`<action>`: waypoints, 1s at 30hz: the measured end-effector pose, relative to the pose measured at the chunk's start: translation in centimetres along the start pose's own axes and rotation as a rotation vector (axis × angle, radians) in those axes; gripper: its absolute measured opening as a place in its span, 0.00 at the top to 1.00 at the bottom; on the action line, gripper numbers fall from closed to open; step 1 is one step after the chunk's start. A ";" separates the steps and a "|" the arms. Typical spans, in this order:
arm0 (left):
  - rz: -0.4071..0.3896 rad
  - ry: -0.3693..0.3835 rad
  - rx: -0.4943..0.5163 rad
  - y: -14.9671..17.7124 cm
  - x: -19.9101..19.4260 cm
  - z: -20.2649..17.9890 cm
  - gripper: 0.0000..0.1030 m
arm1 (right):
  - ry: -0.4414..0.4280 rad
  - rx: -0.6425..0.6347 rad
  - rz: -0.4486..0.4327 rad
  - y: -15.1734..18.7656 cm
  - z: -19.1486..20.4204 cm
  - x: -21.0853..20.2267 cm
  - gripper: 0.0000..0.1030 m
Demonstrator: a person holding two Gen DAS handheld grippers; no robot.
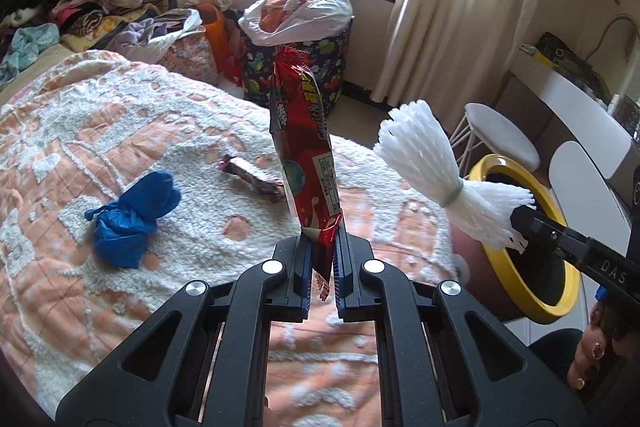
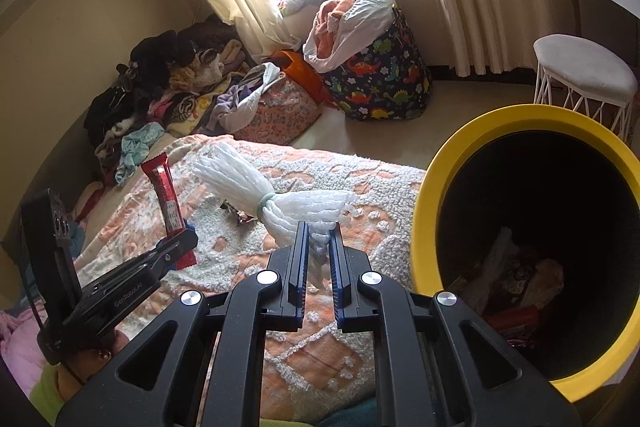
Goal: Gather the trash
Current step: 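Carry the red wrapper and white tassel over the yellow-rimmed bin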
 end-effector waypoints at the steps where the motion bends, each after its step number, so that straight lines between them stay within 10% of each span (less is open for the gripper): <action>1: -0.001 0.004 0.008 -0.1 -0.1 -0.5 0.95 | 0.000 0.001 -0.004 -0.2 -0.1 -0.2 0.90; 30: 0.002 0.109 0.176 0.2 -0.9 -9.7 0.95 | 0.068 0.125 -0.121 -3.9 -7.1 -5.6 0.90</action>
Point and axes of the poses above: each gripper's, at about its wrist camera, not at the fingertips, and x roughly the way its jaws point, z to its left, y to its underside, the point moved 10 cm from there along x, roughly the way its jaws point, and after that the axes turned 2 degrees about y, right-handed, at the moved point
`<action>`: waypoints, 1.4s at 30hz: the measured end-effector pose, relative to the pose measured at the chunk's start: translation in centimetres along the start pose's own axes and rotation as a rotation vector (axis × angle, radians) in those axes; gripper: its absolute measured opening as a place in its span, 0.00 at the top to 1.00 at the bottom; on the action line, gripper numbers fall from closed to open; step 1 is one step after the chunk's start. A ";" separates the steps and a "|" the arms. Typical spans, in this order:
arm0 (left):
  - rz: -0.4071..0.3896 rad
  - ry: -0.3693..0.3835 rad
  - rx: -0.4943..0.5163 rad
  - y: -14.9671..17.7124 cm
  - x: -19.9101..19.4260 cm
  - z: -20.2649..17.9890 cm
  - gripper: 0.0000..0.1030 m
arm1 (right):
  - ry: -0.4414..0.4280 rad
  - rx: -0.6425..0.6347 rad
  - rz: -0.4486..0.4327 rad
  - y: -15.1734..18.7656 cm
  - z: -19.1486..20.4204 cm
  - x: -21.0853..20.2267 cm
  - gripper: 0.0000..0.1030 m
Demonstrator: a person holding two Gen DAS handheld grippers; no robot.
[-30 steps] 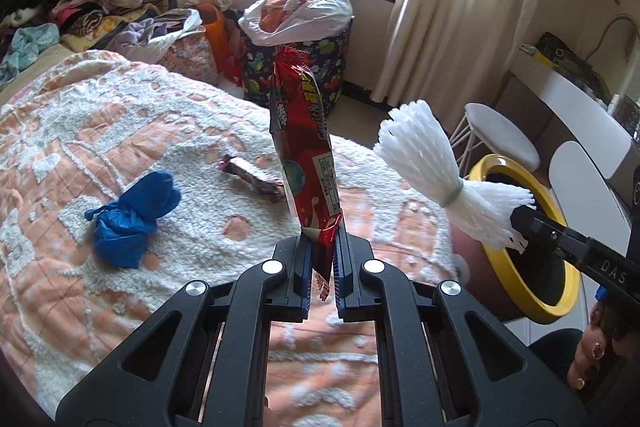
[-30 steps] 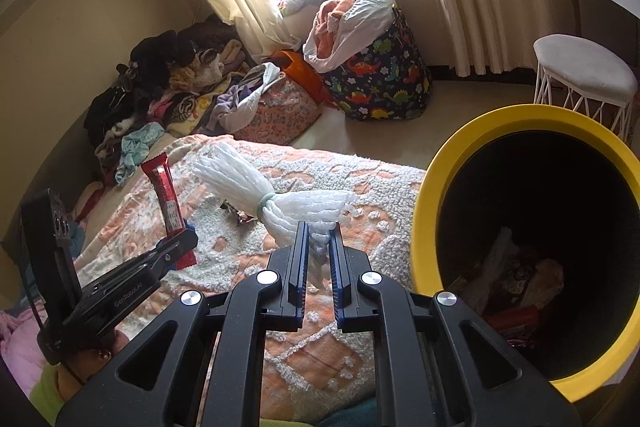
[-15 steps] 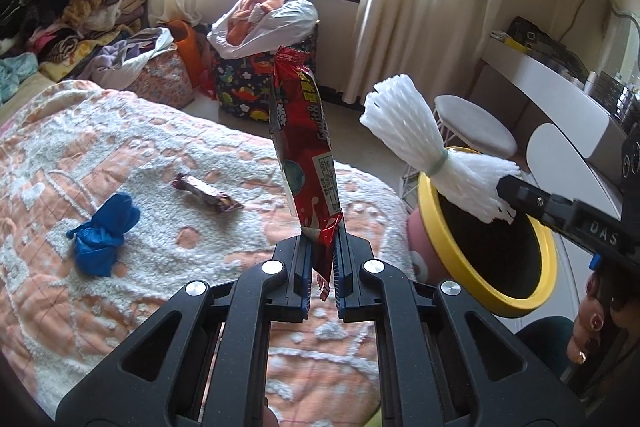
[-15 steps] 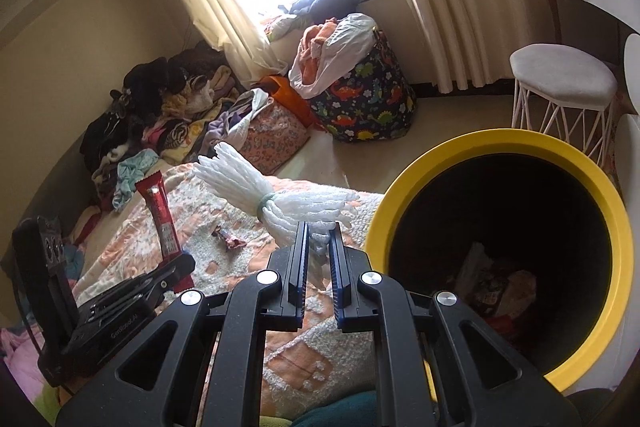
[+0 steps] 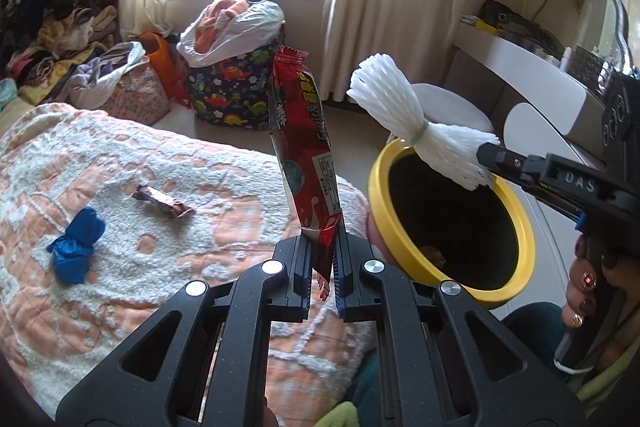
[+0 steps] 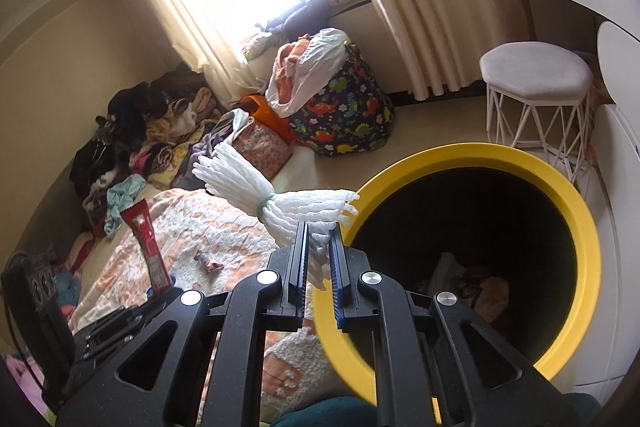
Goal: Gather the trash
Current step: 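Carry the red wrapper and white tassel over the yellow-rimmed bin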
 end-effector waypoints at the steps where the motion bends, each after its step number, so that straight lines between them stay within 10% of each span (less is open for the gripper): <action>1: 0.001 0.004 0.004 0.0 0.0 -0.2 0.95 | 0.006 0.004 -0.002 0.0 -0.2 -0.1 0.90; 42: 0.079 0.170 0.182 1.5 4.7 -11.5 0.95 | 0.235 0.194 -0.041 -1.3 -13.2 -2.1 0.90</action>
Point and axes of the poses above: each gripper's, at about its wrist camera, not at the fingertips, and x roughly the way its jaws point, z to its left, y to its underside, the point moved 10 cm from there along x, roughly the way its jaws point, and after that the axes turned 2 degrees about y, right-handed, at the moved point
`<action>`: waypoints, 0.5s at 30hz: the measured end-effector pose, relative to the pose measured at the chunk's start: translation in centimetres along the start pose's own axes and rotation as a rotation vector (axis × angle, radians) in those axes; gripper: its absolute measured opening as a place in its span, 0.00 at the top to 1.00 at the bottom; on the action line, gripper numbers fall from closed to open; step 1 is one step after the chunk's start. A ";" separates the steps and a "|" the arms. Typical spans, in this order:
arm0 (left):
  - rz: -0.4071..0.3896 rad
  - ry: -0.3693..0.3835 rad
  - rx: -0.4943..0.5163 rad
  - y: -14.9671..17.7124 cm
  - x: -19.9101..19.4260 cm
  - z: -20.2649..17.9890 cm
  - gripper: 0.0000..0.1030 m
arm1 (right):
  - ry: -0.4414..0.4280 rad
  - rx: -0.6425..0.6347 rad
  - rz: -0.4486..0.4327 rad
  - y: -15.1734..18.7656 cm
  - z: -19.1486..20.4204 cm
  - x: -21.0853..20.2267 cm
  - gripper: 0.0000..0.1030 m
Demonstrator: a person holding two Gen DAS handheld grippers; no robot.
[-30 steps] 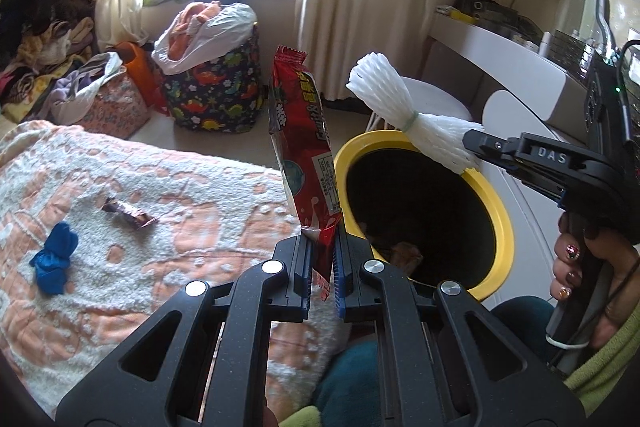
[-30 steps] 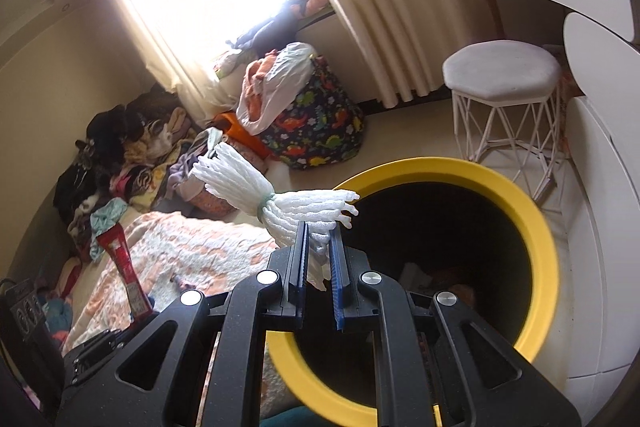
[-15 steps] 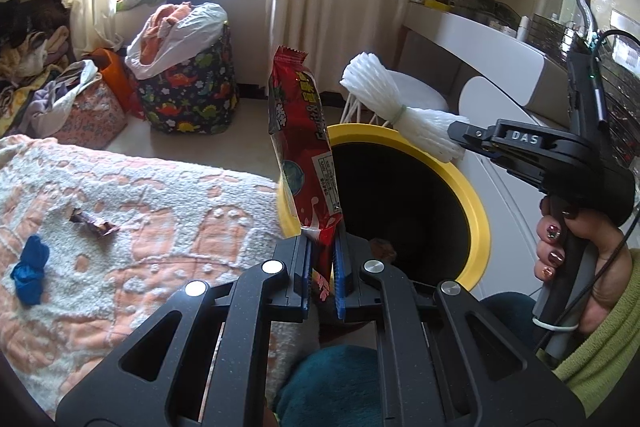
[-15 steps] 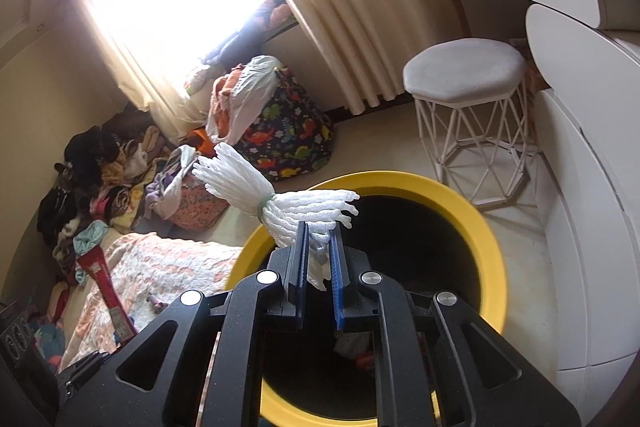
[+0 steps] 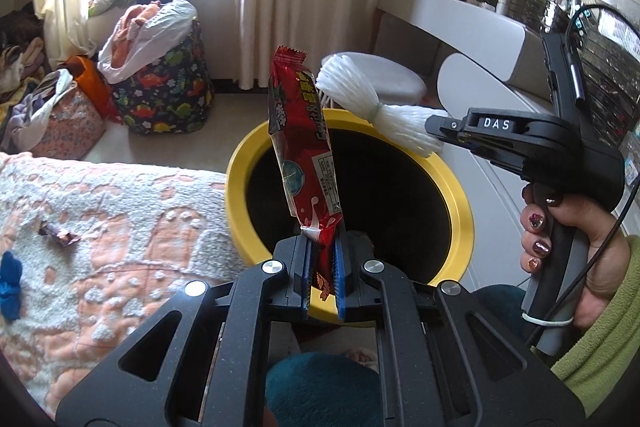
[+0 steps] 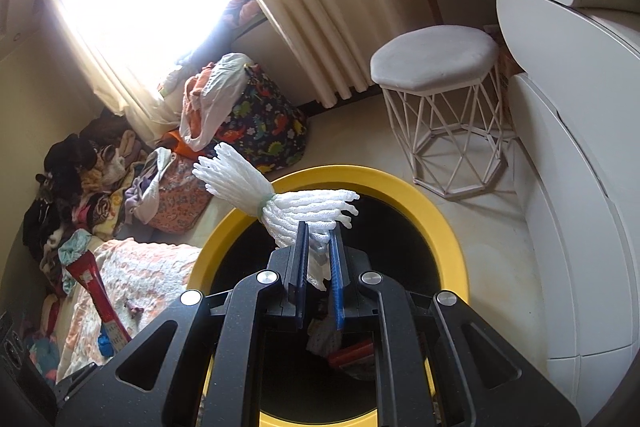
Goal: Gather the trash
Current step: 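Carry the red wrapper and white tassel over the yellow-rimmed bin, then open both tools to drop the wrapper and tassel into the bin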
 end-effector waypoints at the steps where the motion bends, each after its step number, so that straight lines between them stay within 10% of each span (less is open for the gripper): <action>1: 0.005 0.003 0.001 0.1 0.2 -0.1 0.95 | 0.004 0.003 0.001 0.0 -0.2 0.0 0.90; 15: 0.081 0.034 -0.027 0.5 4.2 -0.4 0.95 | 0.038 0.034 0.031 0.2 -1.7 0.8 0.88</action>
Point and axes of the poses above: each gripper's, at about its wrist camera, not at the fingertips, and x roughly the way its jaws point, z to its left, y to its underside, the point moved 10 cm from there along x, roughly the way its jaws point, and after that the axes turned 2 degrees about y, right-handed, at the moved point
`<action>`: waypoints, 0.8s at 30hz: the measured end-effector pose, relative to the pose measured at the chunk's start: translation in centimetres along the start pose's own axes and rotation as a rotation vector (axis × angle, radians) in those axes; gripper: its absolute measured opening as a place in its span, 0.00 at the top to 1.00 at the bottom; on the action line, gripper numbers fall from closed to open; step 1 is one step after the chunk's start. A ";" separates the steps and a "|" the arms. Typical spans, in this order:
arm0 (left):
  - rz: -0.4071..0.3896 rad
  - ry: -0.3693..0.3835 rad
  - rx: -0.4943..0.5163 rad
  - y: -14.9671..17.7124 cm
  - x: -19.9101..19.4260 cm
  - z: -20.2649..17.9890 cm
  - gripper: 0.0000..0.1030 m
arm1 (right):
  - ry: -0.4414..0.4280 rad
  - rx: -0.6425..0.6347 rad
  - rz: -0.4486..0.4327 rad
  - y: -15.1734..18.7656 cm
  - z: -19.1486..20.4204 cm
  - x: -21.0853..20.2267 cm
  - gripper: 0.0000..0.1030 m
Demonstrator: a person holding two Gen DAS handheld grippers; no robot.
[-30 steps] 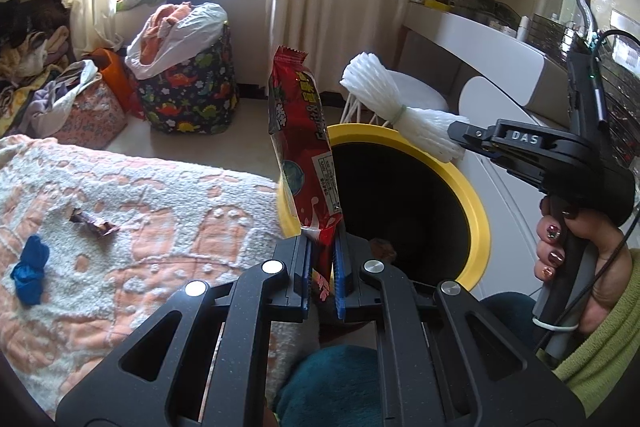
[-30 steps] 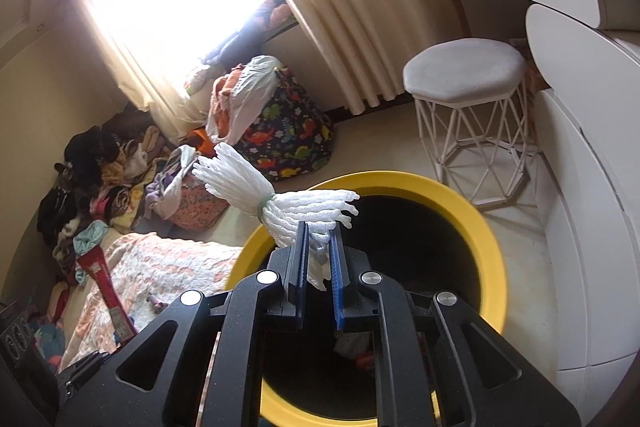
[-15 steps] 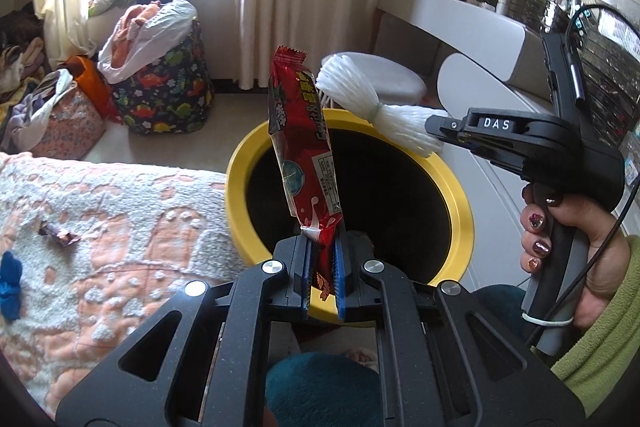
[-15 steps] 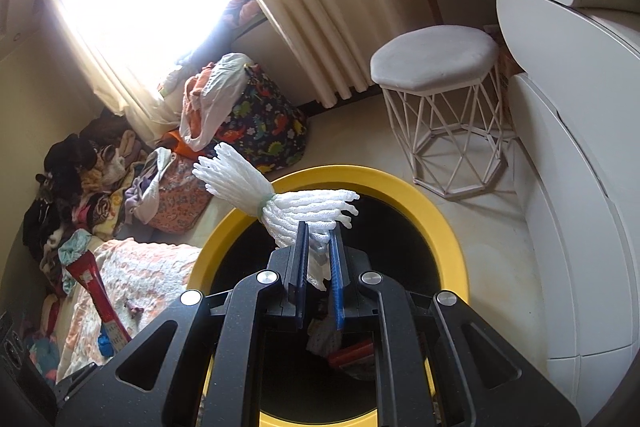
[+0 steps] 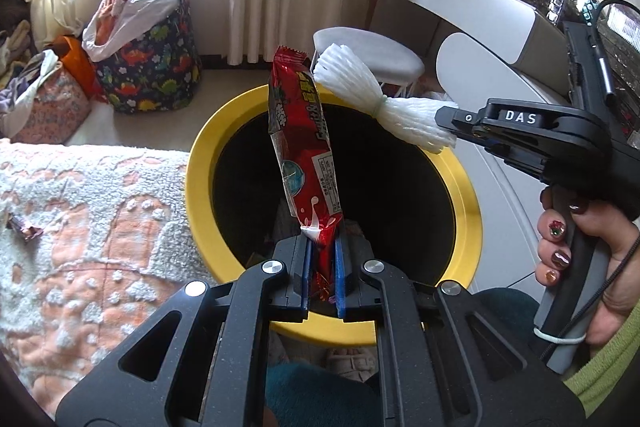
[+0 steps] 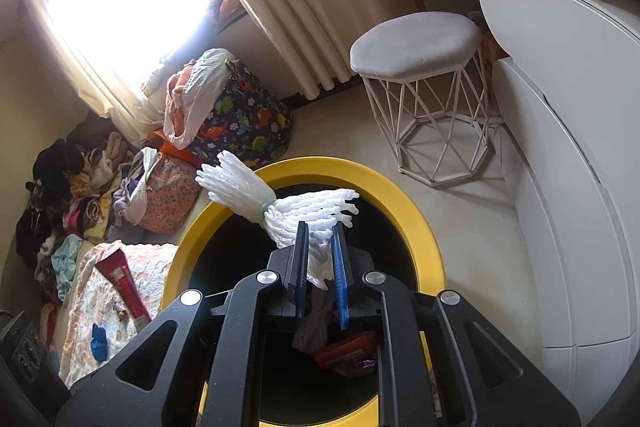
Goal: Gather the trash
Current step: 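Open both tools to drop the wrapper and tassel into the bin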
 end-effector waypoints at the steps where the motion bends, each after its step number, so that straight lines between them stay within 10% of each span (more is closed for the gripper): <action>1: 0.002 0.000 -0.001 0.0 0.1 0.0 0.95 | -0.002 0.000 -0.002 0.0 0.1 0.0 0.87; 9: 0.008 0.001 0.003 0.1 0.7 -0.1 0.90 | 0.000 0.013 -0.028 -0.3 0.0 -0.5 0.60; 20: -0.047 -0.017 -0.024 -0.3 -0.8 0.5 0.13 | -0.001 -0.002 -0.063 -0.7 0.4 -1.0 0.41; 24: -0.082 -0.069 -0.049 -0.5 -2.2 2.1 0.11 | -0.020 -0.029 -0.083 -1.0 1.3 -1.2 0.38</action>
Point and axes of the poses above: each gripper's, at about its wrist camera, not at the fingertips, and x roughly the way its jaws point, z to its left, y to its underside, the point moved 10 cm from there along x, roughly the way its jaws point, and after that the axes turned 2 degrees about y, right-handed, at the moved point
